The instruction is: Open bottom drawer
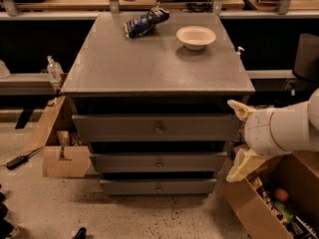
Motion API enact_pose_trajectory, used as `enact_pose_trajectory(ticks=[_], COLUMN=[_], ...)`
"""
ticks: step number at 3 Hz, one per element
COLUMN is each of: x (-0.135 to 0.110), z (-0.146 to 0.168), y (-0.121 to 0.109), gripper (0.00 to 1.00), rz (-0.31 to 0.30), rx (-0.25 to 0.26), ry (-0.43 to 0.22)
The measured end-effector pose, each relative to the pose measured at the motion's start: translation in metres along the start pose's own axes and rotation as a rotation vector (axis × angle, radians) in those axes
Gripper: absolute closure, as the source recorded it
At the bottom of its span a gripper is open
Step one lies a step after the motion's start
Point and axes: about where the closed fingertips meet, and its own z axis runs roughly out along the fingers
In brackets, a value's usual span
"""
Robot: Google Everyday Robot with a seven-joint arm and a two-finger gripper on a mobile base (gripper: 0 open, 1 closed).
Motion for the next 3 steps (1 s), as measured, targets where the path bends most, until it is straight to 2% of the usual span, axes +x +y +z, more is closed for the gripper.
enact_pose_trajectory(ticks=[1, 2, 3], x=[0.003, 0.003, 0.025], z=[0.007, 0.006, 0.041], y=[-0.023, -0.026, -0.004], gripper=[0.0, 0.0, 0.0], rz=[-0.047, -0.047, -0.02], rx=[0.113, 0.124, 0.108], ry=[-0.004, -0.002, -0.048])
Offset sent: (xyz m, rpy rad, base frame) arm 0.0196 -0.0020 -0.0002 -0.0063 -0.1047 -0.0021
